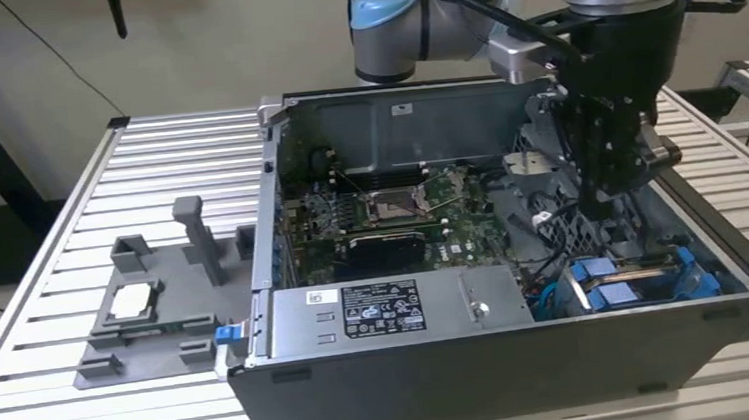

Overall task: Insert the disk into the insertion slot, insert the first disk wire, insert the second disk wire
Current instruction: 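Insert the second disk wire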

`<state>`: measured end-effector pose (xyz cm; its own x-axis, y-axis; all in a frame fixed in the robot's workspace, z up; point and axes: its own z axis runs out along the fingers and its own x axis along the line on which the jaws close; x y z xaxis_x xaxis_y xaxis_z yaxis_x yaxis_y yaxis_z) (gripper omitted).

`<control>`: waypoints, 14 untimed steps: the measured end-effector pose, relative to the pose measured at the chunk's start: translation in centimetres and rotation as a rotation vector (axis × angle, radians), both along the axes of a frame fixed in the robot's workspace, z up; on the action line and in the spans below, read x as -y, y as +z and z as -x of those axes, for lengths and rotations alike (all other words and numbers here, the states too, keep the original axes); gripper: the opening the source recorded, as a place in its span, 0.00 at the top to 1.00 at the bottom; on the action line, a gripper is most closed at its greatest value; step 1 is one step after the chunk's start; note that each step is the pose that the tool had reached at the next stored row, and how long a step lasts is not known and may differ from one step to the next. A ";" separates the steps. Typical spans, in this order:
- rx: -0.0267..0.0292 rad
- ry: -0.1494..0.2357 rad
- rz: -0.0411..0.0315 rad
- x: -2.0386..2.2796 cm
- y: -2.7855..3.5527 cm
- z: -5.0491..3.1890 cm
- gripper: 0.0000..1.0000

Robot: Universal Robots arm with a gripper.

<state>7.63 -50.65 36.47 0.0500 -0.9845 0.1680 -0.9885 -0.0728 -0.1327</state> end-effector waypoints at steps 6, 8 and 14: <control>-0.0209 0.000 -0.0162 1.01 -0.29 -0.93 0.84; -0.0271 0.000 -0.0209 1.31 -0.37 -1.27 0.84; -0.0426 0.000 -0.0251 2.10 -0.54 -2.06 0.84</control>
<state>9.69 -52.74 35.93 0.0564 -0.9884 0.1409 -0.9933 -0.0698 -0.0922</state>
